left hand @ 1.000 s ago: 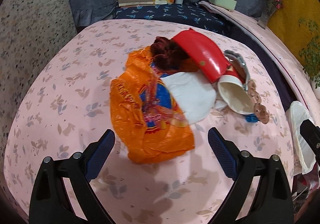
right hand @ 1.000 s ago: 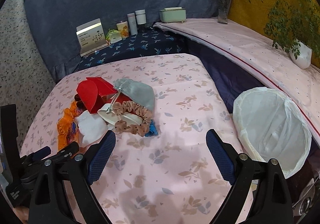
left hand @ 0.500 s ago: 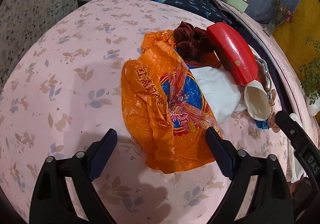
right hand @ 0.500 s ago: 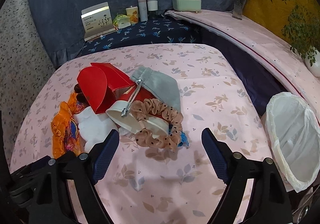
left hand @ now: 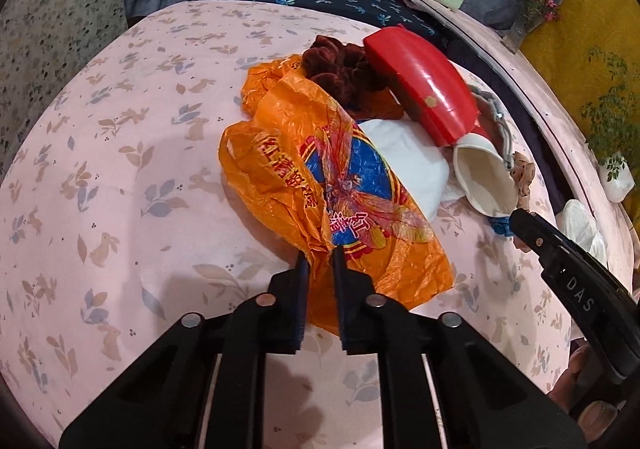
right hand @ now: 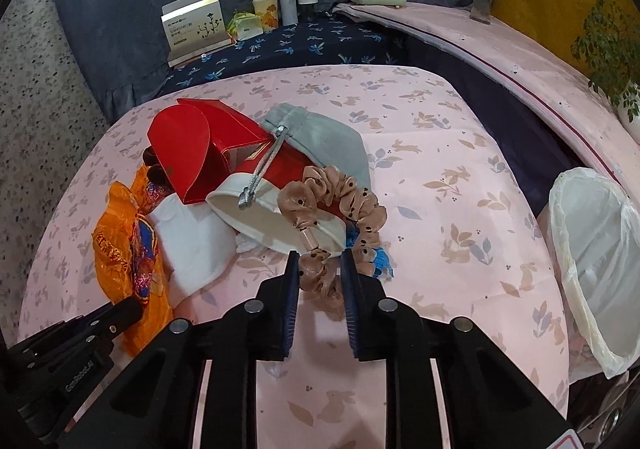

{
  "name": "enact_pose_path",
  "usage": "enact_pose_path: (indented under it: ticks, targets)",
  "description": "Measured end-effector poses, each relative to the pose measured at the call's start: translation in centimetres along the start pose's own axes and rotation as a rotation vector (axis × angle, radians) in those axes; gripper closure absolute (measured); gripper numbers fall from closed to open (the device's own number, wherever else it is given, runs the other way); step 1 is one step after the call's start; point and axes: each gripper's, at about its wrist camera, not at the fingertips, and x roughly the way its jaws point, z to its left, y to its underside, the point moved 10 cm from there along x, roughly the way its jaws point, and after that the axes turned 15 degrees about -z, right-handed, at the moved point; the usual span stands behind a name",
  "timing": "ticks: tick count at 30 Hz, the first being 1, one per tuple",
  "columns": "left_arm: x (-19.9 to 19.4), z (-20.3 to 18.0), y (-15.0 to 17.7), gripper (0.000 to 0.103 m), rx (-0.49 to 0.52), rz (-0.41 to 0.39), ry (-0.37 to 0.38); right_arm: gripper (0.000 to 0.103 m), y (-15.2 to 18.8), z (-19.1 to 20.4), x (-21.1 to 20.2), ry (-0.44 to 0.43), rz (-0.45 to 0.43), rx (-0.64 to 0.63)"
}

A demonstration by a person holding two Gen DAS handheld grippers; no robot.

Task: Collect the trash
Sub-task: 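Grasp the orange plastic bag with the left tool while the right tool grasps the brown scrunchie, then carry bag and scrunchie over the trash bin and open both tools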

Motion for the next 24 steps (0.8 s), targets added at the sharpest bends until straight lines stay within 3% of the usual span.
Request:
enact_pose_path:
  ticks: [10,24]
  targets:
    - [-2.6,-4.3,-0.6,0.095,0.069,-0.053,0.045,0.092,-1.9,-3.4,-3.2,0.006,-0.069,0.066]
    - [-4.9,-16.3,-0.7,0.095,0.240,-0.099,0.149,0.093,-4.2,-13.1,-8.2,0.087,-0.175,0.172]
